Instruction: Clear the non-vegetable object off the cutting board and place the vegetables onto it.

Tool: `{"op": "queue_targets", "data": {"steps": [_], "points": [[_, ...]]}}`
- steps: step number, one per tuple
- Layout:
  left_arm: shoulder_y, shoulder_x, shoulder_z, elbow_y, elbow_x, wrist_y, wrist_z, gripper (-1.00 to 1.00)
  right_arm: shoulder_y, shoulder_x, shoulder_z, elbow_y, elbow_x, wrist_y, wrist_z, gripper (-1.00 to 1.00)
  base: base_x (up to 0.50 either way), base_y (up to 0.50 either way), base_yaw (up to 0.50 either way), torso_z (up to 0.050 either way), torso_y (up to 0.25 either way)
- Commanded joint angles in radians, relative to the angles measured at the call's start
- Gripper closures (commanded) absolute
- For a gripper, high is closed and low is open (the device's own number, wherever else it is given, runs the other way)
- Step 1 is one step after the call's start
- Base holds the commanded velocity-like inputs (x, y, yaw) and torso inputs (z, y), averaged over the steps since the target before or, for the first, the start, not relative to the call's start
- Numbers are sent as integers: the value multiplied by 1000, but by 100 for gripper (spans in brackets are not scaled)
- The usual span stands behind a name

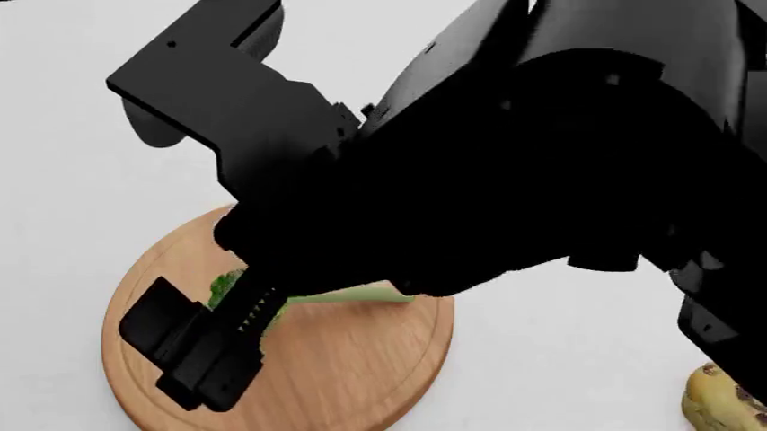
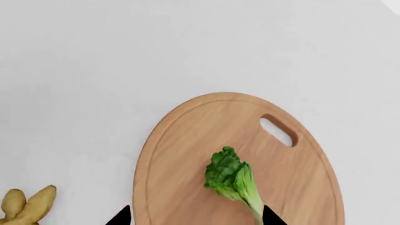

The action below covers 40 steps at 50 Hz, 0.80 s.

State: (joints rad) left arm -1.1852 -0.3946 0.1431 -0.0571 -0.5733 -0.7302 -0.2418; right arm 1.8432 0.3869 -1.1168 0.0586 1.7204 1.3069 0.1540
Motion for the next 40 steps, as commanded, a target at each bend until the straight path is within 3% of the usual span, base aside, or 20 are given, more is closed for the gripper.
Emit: {"op": "queue_targets", "data": {"steps": [1, 11, 40], "points": [[-4, -2, 1, 8, -5, -6, -4, -100, 36, 81, 13, -174, 430, -19, 358, -100, 0, 0, 0, 0, 0], [-4, -2, 2, 13, -8, -8, -6, -100, 23, 64, -1, -234, 508, -81, 414, -100, 0, 0, 0, 0, 0], [-11, -7, 3, -2, -10, 0, -6, -100, -138, 2, 15, -270, 505, -202, 363, -100, 0, 0, 0, 0, 0]]}}
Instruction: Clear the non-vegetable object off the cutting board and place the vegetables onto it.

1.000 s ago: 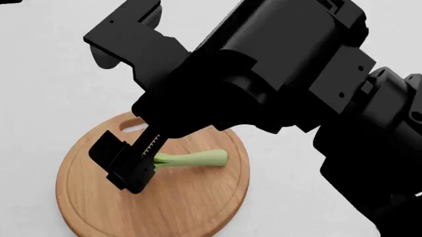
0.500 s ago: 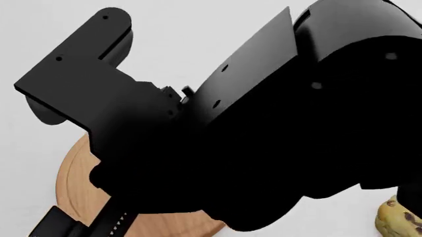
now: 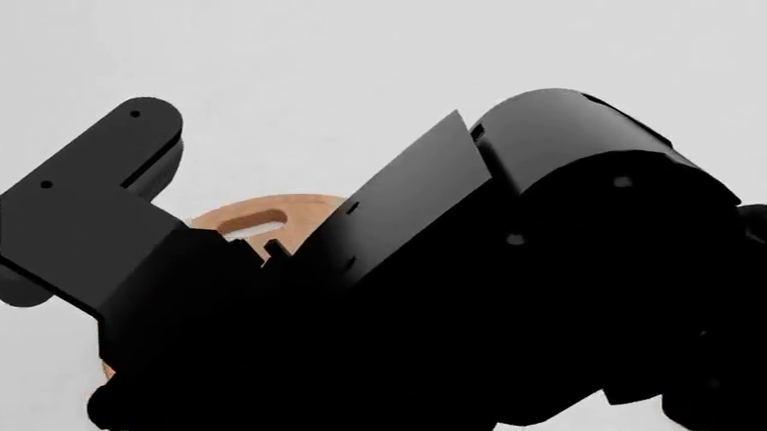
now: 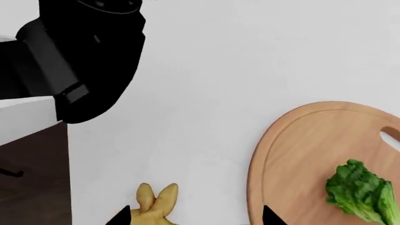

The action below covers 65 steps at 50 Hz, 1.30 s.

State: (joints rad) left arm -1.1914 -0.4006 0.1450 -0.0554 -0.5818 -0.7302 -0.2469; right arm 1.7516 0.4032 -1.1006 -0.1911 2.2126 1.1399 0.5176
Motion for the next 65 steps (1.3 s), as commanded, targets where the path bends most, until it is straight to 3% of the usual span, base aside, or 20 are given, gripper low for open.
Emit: {"op": "queue_targets", "data": {"steps": [1, 65], "points": [[-5, -1, 1, -4, -1, 1, -1, -100, -51, -15, -1, -23, 17, -41, 1, -100, 0, 0, 0, 0, 0], [3, -5, 13, -11, -2, 15, -11, -100, -241, -7, -54, -35, -110, -62, -114, -100, 0, 0, 0, 0, 0]]}}
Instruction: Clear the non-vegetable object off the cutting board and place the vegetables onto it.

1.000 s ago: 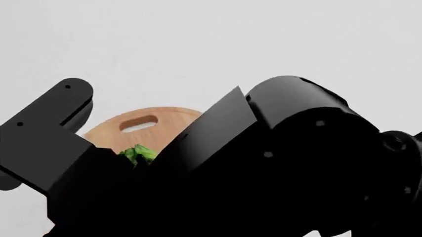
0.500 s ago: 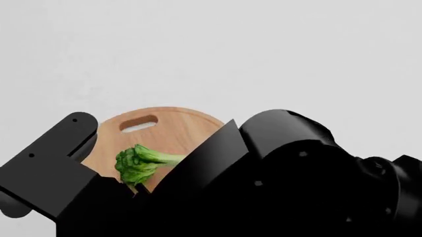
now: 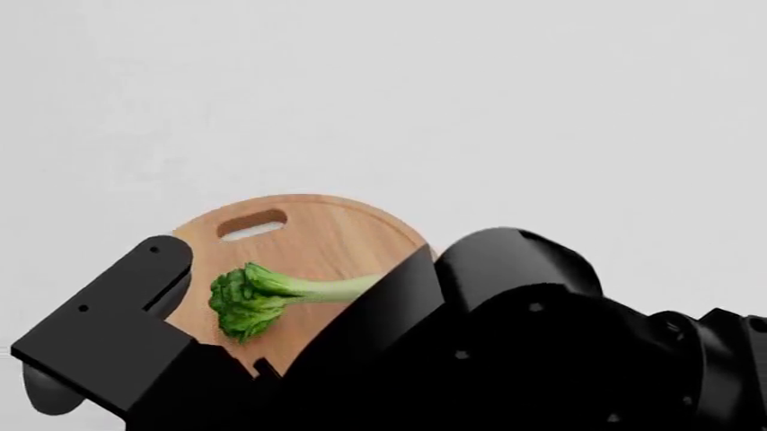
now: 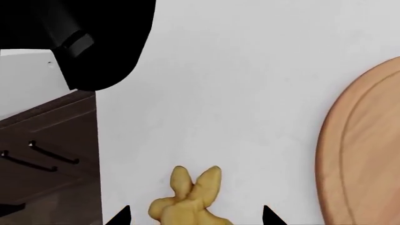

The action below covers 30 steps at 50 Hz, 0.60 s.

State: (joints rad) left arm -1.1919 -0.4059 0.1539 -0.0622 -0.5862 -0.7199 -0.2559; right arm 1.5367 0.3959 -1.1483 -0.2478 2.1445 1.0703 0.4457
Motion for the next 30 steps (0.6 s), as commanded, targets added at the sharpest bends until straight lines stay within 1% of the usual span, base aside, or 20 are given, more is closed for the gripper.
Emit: {"op": "queue_targets", "data": {"steps": [1, 30], "points": [[4, 1, 4, -5, 3, 7, -2, -100, -30, 0, -8, 23, -48, 9, -46, -100, 0, 0, 0, 0, 0], [3, -3, 6, -21, 4, 17, -2, -100, -91, -13, -24, 63, -129, 9, -148, -100, 0, 0, 0, 0, 0]]}}
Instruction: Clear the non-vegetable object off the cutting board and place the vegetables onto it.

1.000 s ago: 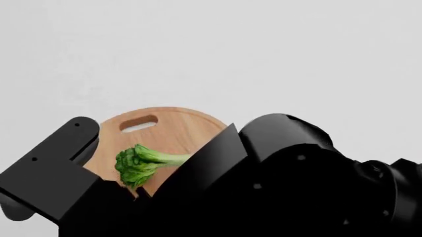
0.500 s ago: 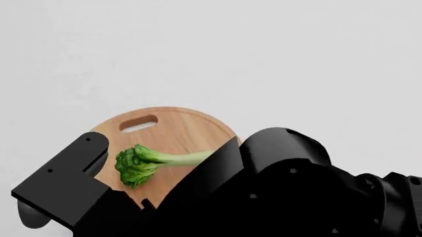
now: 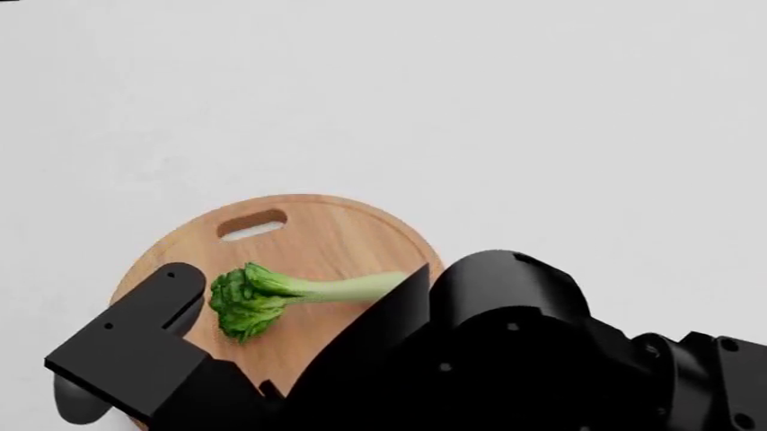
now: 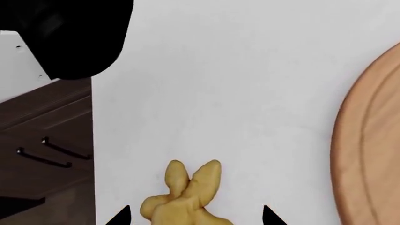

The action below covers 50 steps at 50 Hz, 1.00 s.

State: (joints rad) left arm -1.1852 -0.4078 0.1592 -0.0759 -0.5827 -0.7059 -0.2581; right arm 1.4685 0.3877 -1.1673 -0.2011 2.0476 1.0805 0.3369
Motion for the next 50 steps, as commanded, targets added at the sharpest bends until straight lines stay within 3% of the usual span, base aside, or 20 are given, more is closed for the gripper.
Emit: {"op": "queue_targets", "data": {"steps": [1, 50], "points": [[-5, -1, 1, -8, 0, 3, 0, -100, -27, -6, -7, 15, -36, 0, -43, -100, 0, 0, 0, 0, 0], [-7, -10, 2, -8, -6, 6, -7, -100, -129, -16, -57, 47, -97, -24, -120, -100, 0, 0, 0, 0, 0]]}}
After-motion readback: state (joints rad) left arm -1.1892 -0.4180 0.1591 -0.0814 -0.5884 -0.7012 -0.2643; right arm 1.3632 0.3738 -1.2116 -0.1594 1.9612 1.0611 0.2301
